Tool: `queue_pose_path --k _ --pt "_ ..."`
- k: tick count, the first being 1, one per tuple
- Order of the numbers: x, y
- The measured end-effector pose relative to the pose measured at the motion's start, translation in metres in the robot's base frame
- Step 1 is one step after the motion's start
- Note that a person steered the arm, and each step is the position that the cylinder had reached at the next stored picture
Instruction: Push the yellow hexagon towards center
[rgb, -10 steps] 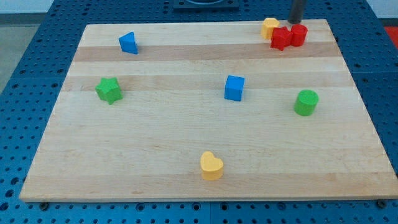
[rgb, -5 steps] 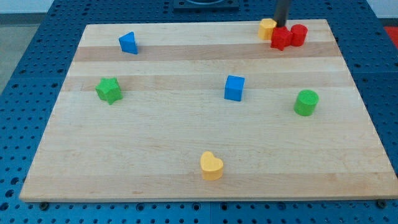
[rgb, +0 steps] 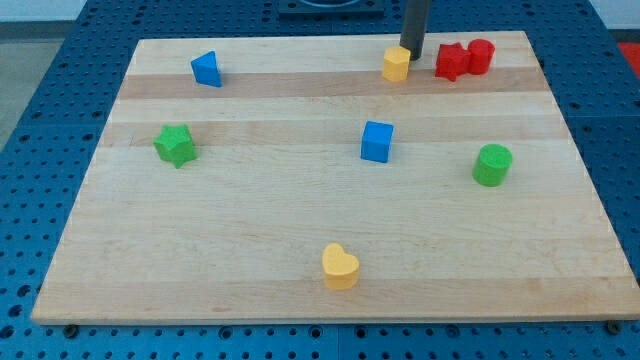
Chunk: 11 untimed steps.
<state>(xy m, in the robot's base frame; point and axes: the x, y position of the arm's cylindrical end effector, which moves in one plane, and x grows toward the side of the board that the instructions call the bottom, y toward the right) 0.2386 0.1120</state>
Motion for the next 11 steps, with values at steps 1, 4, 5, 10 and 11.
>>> queue_pose_path --k 1,4,5,10,11 --pt "0.017 -0.012" --pt "0.063 -0.060" --pt "0.084 -0.078" --pt "0.215 -0.187" --pt "0.237 -0.198"
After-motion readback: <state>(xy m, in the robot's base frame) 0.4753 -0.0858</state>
